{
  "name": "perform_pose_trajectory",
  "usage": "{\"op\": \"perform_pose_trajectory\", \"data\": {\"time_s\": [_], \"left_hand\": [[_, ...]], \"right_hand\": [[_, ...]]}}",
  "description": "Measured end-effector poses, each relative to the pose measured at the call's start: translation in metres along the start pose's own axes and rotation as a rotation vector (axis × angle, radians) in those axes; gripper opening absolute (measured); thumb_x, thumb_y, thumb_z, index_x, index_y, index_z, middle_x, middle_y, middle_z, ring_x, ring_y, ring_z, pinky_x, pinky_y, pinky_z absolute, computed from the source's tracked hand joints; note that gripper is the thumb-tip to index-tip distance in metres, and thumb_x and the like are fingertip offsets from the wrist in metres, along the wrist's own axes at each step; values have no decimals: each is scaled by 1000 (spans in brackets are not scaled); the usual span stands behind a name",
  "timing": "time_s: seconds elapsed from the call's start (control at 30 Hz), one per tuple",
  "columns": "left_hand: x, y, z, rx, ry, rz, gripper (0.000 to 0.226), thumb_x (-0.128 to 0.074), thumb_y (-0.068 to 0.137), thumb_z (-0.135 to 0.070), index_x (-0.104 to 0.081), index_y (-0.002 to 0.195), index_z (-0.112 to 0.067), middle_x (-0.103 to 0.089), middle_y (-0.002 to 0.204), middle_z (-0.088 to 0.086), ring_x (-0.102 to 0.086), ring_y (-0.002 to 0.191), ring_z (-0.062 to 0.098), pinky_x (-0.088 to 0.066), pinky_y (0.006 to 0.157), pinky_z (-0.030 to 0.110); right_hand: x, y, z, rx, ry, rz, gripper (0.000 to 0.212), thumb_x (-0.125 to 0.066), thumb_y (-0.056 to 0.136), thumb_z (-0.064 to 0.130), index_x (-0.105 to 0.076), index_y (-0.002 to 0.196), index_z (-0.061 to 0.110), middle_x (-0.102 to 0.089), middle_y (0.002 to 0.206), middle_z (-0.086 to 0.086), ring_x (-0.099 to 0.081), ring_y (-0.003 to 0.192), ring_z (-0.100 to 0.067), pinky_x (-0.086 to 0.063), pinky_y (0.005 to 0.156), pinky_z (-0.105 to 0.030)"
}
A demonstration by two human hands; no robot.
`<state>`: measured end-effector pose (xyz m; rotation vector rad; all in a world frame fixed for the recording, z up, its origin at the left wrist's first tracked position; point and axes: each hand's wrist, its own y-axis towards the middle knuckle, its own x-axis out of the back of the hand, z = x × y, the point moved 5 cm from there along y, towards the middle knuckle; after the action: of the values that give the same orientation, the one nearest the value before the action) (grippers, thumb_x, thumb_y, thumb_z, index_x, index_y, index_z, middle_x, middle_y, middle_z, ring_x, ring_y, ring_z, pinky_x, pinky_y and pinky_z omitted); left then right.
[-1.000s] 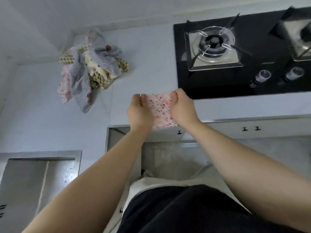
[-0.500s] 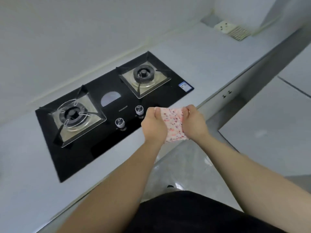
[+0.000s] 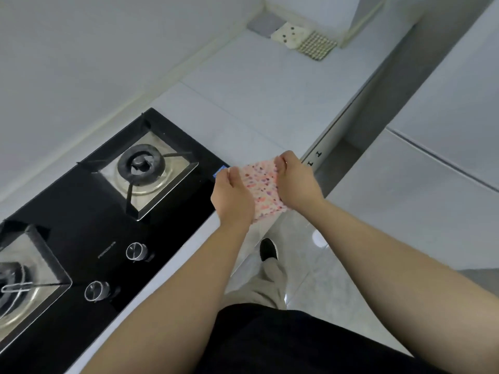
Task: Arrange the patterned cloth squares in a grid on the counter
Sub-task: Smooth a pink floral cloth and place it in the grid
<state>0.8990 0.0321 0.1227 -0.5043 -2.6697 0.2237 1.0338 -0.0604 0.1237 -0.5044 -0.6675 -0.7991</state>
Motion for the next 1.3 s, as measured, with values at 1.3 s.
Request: {"op": "perform_pose_trajectory", "data": {"time_s": [1.3], "left_hand": [[-314, 306, -131, -414, 989, 301, 48, -73, 86, -15, -54, 131, -11, -54, 133, 9, -55, 118, 32, -48, 96, 45]], "right_hand": [[85, 483, -100, 333, -532, 180, 39, -59, 98, 34, -50, 129, 12, -59, 118, -12, -59, 103, -31, -51, 82, -45]]}}
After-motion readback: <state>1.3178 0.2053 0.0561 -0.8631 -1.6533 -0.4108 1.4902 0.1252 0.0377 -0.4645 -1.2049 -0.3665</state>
